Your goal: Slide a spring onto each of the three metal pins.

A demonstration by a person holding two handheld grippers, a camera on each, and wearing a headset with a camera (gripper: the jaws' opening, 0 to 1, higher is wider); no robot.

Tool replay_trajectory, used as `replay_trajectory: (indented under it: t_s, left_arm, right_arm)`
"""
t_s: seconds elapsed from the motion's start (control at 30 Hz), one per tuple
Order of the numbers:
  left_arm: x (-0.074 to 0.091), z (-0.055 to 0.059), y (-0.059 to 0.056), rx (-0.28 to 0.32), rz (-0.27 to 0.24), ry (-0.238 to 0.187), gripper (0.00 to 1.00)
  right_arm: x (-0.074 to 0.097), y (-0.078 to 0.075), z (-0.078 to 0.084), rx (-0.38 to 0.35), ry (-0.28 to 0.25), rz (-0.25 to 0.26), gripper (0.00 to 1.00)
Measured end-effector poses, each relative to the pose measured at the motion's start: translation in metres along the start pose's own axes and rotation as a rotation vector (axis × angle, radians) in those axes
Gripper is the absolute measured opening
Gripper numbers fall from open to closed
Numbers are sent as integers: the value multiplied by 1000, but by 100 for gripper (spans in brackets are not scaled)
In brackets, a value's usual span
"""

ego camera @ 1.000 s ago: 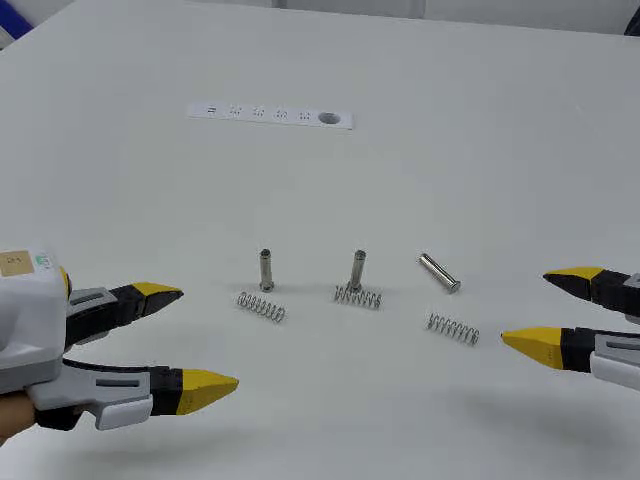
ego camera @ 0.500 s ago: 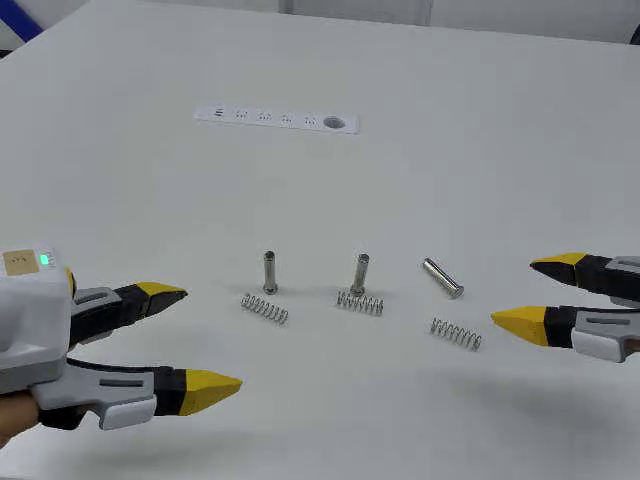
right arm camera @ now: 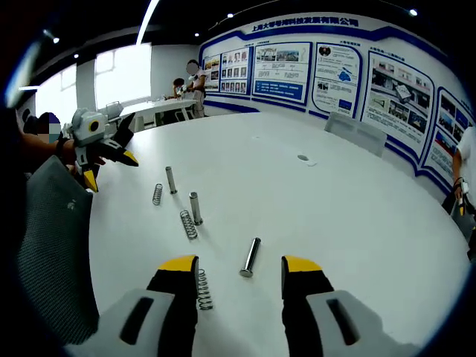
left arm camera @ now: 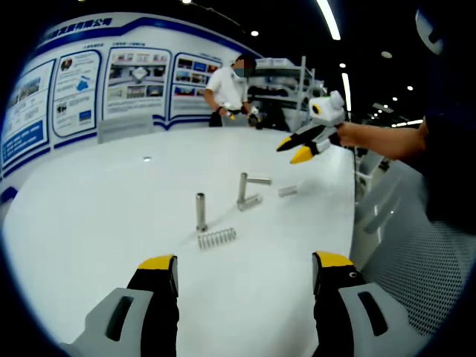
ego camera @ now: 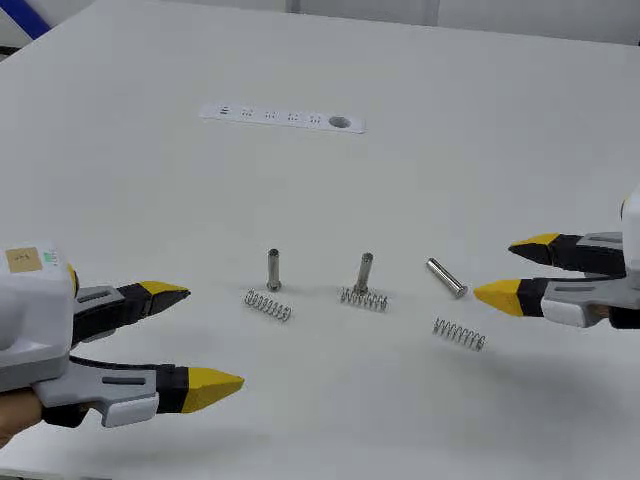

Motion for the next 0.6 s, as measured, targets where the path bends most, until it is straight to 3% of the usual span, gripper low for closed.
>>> replay_trajectory:
  t_s: [0.23, 0.6]
  left_arm:
    - [0, 0, 0, 5, 0, -2, 74]
    - [-1, 1, -1, 9, 5, 0, 73]
  right_arm:
    - [-14, -7, -12, -8, 31, 4, 39]
    - [-50, -14, -22, -32, 144, 8, 27]
Point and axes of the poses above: the centre of the closed fingertips' face, and the gripper's own axes: x roughly backward along the fingers, y roughly to its left, z roughly out of its underside, the point moved 9 cm from there along x, roughly backward along the fingers, and after that the axes turned 7 degrees about y, right-handed, at the moved point
